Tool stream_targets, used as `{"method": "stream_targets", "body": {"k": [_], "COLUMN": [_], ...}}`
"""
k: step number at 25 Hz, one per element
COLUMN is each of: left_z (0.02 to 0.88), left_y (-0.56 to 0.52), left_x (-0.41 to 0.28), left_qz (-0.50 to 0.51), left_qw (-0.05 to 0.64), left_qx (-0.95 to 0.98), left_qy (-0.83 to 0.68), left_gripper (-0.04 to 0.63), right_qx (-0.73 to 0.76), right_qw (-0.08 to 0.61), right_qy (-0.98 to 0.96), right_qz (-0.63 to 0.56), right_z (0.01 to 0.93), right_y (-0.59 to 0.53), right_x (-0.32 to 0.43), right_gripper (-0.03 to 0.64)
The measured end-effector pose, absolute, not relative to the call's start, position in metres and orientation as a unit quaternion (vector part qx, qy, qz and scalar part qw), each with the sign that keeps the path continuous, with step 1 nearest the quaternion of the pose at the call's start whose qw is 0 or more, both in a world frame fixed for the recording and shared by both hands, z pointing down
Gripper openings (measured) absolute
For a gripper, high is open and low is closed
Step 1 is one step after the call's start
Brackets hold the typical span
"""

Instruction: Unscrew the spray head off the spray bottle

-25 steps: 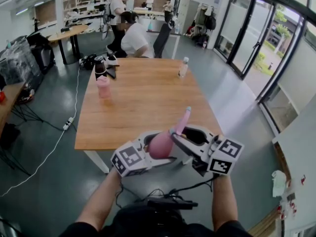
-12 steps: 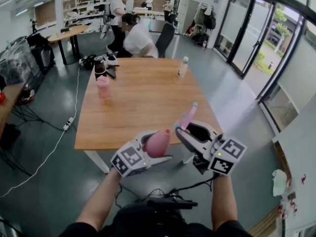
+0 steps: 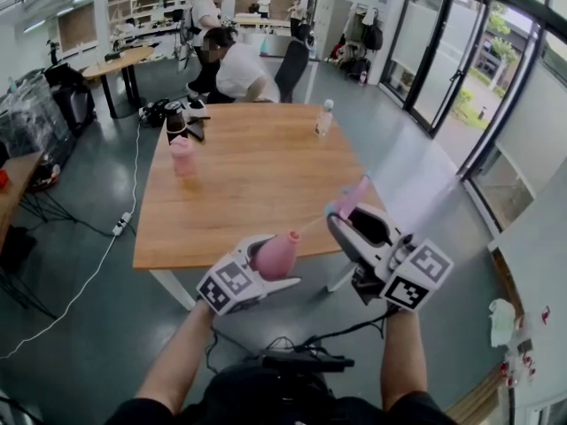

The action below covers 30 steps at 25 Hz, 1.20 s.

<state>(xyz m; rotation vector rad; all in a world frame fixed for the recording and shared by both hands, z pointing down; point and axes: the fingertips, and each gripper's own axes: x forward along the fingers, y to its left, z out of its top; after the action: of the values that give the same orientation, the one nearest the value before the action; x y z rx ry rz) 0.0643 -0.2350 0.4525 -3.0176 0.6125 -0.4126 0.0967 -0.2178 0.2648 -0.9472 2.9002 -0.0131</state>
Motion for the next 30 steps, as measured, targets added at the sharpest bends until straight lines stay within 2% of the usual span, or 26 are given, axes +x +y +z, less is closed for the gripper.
{"method": "stream_targets", "body": {"k": [15, 23, 30], "left_z": [0.469, 0.432, 0.406], "left_y": [-0.246, -0.254, -0.255], "left_x": [0.045, 0.041, 0.052], "left_qz": [-0.156, -0.106, -0.088], "left_qw": [0.000, 0.002, 0.012], "left_qx": [-0.956, -0.953, -0.950], "left_qy": [0.249, 0.283, 0.298], "left_gripper": [0.433, 0.433, 0.434], "right_qx": [-0.352, -0.418, -0.451], "right_qw": [0.102, 0.045, 0.024], "right_qy": [0.930, 0.907, 0.892], "right_qz": [0.017, 0.034, 0.021], "right_z": [0.243, 0.283, 0.313], "right_y": [-0.213, -0.230, -0.244], "right_x": [0.127, 0.128, 0.130], "right_gripper": [0.141, 0.141, 0.141]}}
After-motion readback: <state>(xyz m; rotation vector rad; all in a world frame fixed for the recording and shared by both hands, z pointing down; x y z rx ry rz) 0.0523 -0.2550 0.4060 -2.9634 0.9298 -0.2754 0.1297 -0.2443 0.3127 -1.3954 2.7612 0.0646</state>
